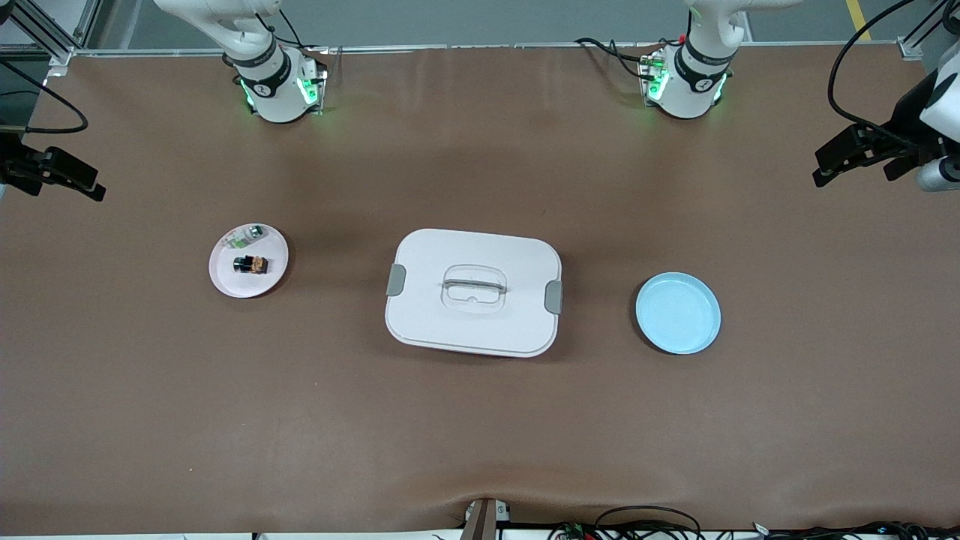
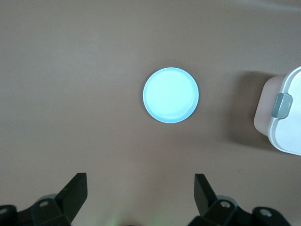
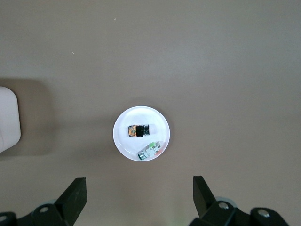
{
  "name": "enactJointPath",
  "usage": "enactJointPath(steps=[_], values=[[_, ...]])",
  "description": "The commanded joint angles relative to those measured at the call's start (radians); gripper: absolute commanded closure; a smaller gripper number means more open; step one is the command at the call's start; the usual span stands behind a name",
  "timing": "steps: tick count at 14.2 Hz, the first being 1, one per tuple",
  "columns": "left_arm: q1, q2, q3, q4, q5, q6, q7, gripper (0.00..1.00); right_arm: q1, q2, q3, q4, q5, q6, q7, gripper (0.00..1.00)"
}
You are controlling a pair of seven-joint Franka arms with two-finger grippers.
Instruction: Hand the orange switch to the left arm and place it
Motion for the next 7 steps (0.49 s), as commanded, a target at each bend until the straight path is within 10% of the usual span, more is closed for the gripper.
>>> enactJointPath(steps=[1,7], values=[[0.001,0.014,-0.004,0.031,0.007,-0.014,-0.003,0.00,-0.010,0.002,0.007,0.016,0.012,-0.010,-0.012,0.00],[-0.003,0.016,-0.001,0.031,0.005,-0.014,-0.003,0.00,-0.010,0.002,0.007,0.016,0.012,-0.010,-0.012,0.00]])
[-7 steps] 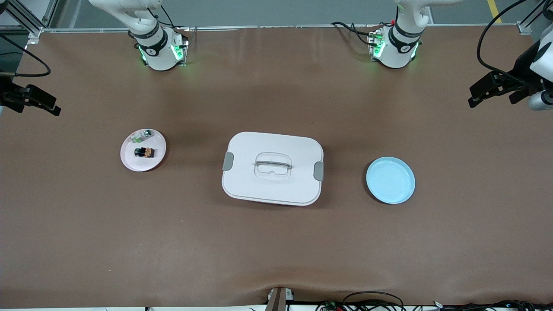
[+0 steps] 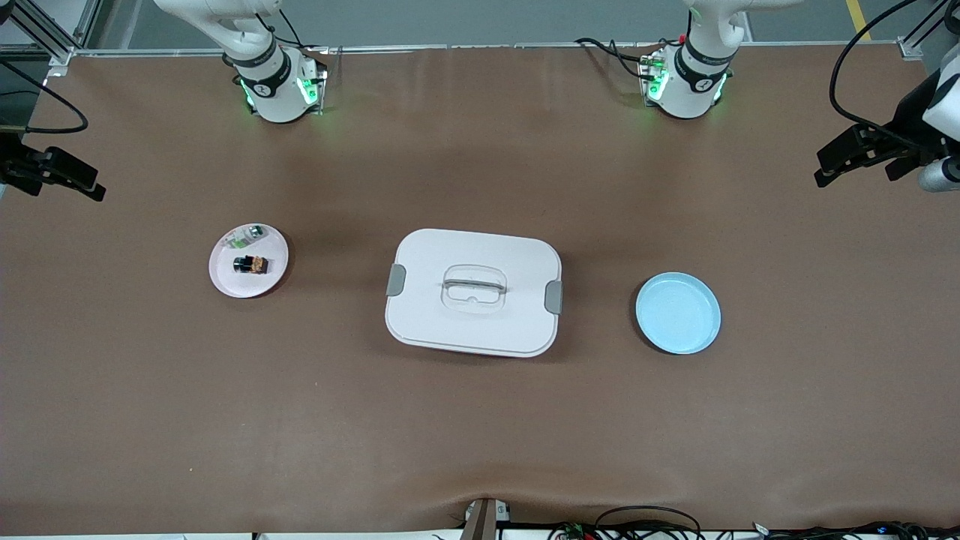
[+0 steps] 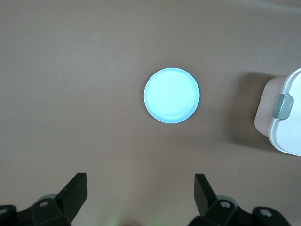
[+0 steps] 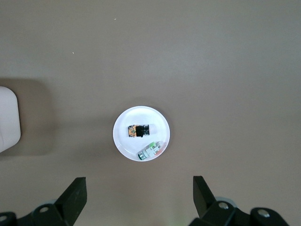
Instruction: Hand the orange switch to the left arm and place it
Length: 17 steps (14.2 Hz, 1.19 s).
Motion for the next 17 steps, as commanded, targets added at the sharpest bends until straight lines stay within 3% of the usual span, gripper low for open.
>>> enactJointPath(steps=[1,17], values=[[-0.010,0.015,-0.007,0.030,0.008,-0.014,-0.006,0.00,-0.010,0.002,0.007,0.016,0.012,-0.010,-0.010,0.00],[-0.001,0.029,-0.019,0.027,0.045,-0.009,0.001,0.00,-0.010,0.000,0.007,0.016,0.007,-0.018,-0.011,0.00]])
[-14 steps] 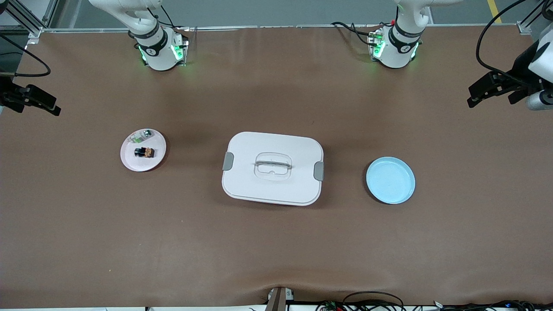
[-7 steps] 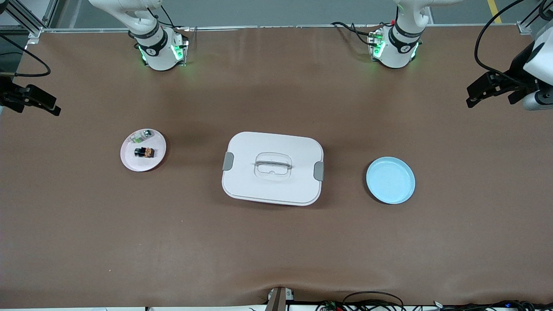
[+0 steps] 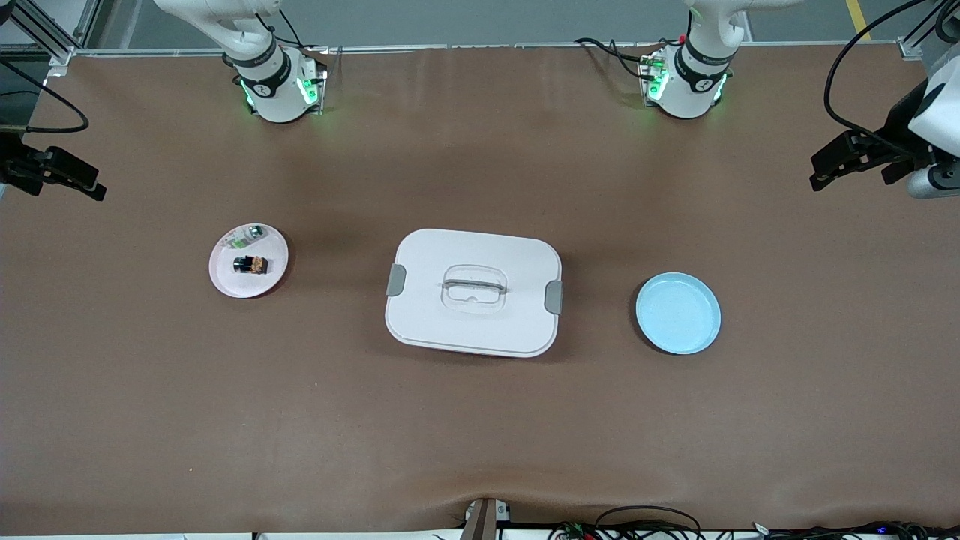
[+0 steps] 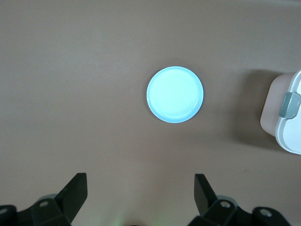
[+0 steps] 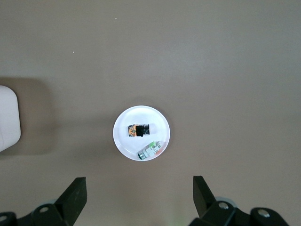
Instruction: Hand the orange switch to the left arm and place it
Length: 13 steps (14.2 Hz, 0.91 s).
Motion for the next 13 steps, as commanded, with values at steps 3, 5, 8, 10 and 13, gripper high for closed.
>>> enactJointPath(steps=[3,5,8,10,13], values=[[0.000,0.020,-0.004,0.030,0.019,-0.009,0.003,0.00,-0.007,0.002,0.007,0.016,0.012,-0.020,-0.008,0.00],[-0.005,0.021,-0.004,0.030,0.020,-0.009,0.003,0.00,0.022,0.000,0.012,0.016,0.009,-0.023,0.004,0.00],[-0.006,0.021,-0.005,0.030,0.020,-0.009,0.001,0.00,0.042,0.020,0.009,0.004,0.004,-0.077,0.004,0.00],[-0.008,0.021,-0.005,0.030,0.019,-0.009,0.003,0.00,0.045,0.060,0.010,-0.010,0.004,-0.065,0.006,0.00],[-0.011,0.021,-0.010,0.030,0.025,-0.008,0.001,0.00,0.043,0.059,0.009,-0.156,0.012,0.100,0.009,0.00]])
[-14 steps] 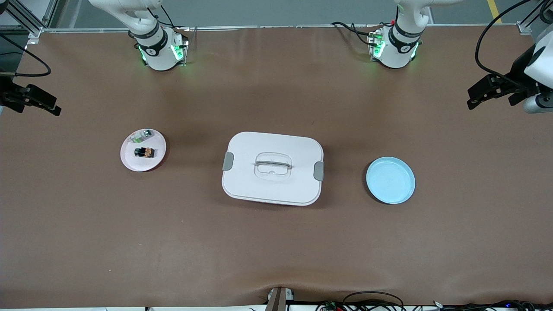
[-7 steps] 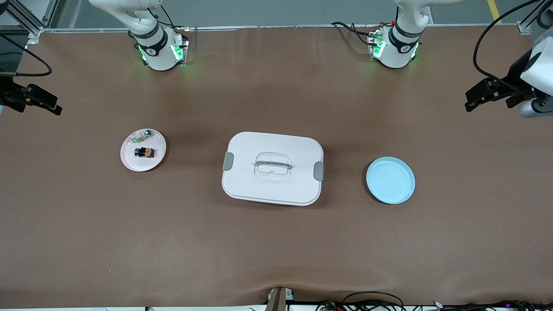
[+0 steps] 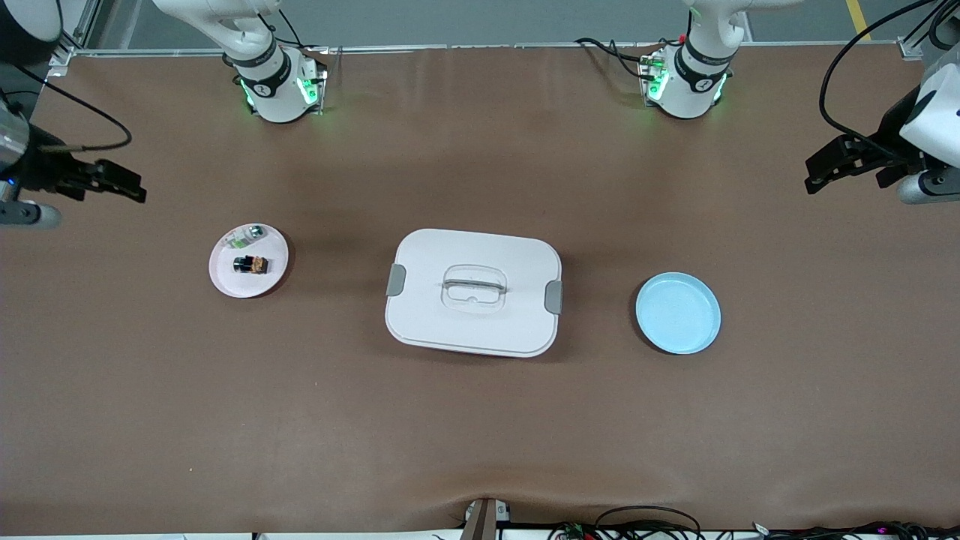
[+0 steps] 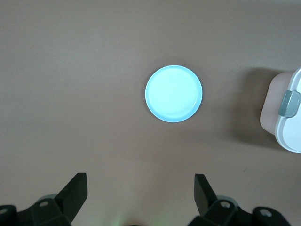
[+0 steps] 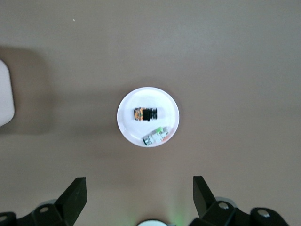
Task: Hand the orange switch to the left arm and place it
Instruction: 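Move the right gripper down over the switch on the pink plate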
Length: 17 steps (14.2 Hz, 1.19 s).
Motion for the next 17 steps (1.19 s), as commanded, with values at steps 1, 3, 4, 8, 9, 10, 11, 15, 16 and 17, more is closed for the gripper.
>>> enactJointPath(steps=[1,3,4,8,9,10,11,15,16,17], values=[[-0.005,0.014,-0.009,0.029,0.037,-0.008,0.000,0.00,0.001,-0.006,-0.003,-0.143,0.013,0.150,0.008,0.00],[-0.008,0.012,-0.010,0.029,0.049,-0.008,0.000,0.00,0.001,-0.015,-0.003,-0.243,0.013,0.272,0.007,0.00],[-0.006,0.014,-0.010,0.029,0.052,-0.008,0.000,0.00,0.001,-0.015,-0.003,-0.284,0.015,0.319,0.007,0.00],[-0.006,0.012,-0.010,0.029,0.052,-0.008,0.001,0.00,0.004,-0.017,-0.003,-0.450,0.015,0.535,0.007,0.00],[-0.006,0.014,-0.012,0.029,0.052,-0.009,0.001,0.00,0.004,-0.015,-0.003,-0.488,0.015,0.587,0.007,0.00],[-0.005,0.014,-0.010,0.029,0.052,-0.008,0.001,0.00,0.004,-0.012,-0.003,-0.516,0.015,0.628,0.007,0.00],[-0.005,0.014,-0.010,0.029,0.052,-0.008,0.003,0.00,0.004,-0.006,-0.003,-0.530,0.015,0.653,0.008,0.00],[-0.002,0.014,-0.010,0.029,0.052,-0.008,0.004,0.00,0.006,0.074,-0.003,-0.554,0.015,0.742,0.007,0.00],[0.004,0.014,-0.010,0.029,0.052,-0.008,0.006,0.00,0.006,0.092,-0.003,-0.554,0.015,0.752,0.007,0.00],[0.008,0.012,-0.010,0.029,0.052,-0.008,0.007,0.00,0.006,0.108,-0.003,-0.556,0.015,0.767,0.007,0.00]])
